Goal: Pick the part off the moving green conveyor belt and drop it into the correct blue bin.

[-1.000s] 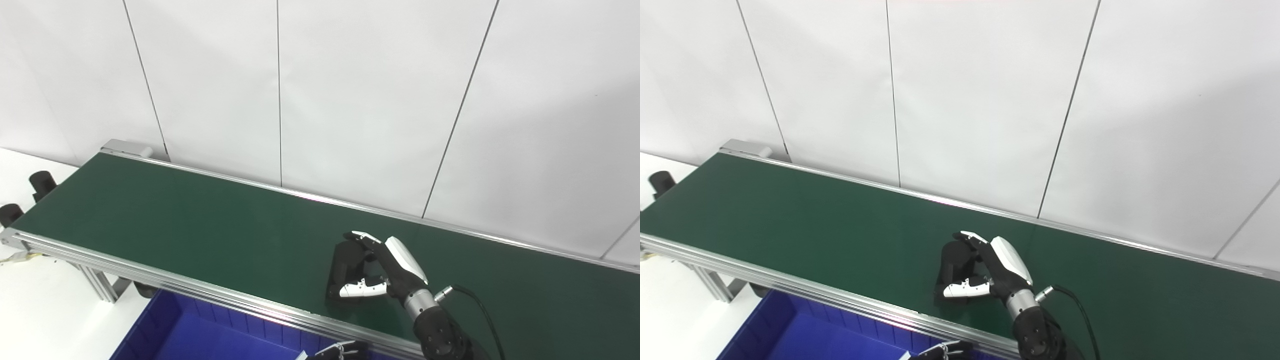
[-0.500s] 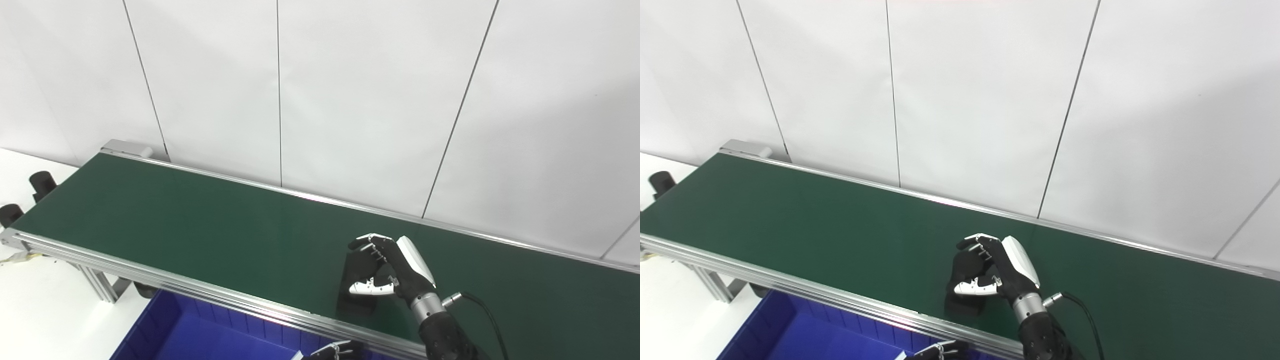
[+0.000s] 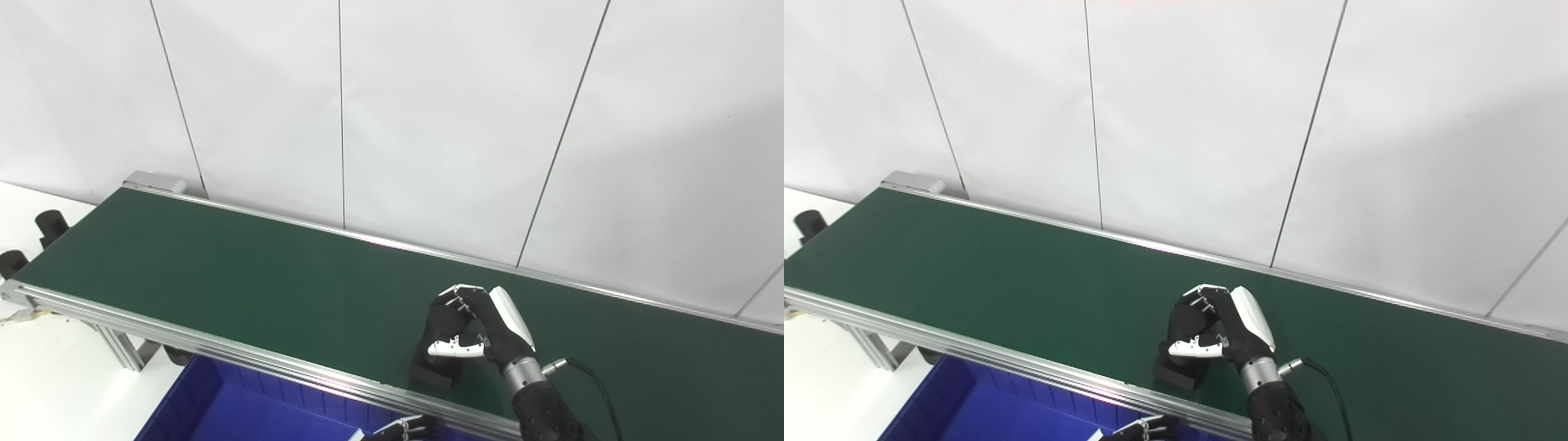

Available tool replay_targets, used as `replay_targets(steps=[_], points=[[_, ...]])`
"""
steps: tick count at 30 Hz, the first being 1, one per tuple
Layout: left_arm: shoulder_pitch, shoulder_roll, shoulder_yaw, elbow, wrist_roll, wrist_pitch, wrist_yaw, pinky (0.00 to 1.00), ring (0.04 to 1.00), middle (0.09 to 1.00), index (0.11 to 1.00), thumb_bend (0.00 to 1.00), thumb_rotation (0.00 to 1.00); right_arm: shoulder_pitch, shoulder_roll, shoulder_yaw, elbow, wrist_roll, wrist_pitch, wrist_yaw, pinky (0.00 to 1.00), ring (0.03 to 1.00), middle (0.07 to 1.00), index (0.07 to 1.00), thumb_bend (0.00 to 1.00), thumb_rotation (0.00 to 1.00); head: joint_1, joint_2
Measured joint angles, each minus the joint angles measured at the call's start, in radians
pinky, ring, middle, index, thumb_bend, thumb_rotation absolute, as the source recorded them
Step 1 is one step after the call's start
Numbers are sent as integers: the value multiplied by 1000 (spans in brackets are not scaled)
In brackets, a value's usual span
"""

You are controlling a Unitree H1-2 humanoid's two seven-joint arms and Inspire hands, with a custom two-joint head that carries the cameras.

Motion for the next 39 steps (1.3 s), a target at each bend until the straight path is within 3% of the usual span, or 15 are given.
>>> replay_targets(steps=[11, 22, 24, 27, 39], points=[[0, 0, 3, 0, 0, 0, 0, 664, 762, 810, 841, 1000, 267, 2, 1, -3, -4, 9, 0, 0, 499, 425, 493, 539, 512, 0, -9, 0], [-1, 2, 7, 5, -10, 0, -6, 677, 769, 814, 846, 1000, 253, 32, 5, -47, -117, 28, 0, -14, 480, 430, 498, 528, 513, 0, -32, -3], [-1, 2, 9, 6, -11, 0, -6, 682, 768, 814, 846, 1000, 254, 39, 5, -57, -149, 34, 0, -17, 398, 441, 505, 532, 501, 0, -35, -5], [-5, 3, 11, 10, -17, 0, -7, 685, 764, 812, 847, 1000, 258, 46, 4, -70, -187, 47, 0, -18, 372, 449, 508, 527, 498, 0, -41, -8], [-11, 4, 19, 23, -30, -1, -27, 684, 766, 812, 852, 1000, 243, 62, 2, -103, -311, 48, 3, -29, 354, 453, 508, 527, 497, 0, -55, -9]])
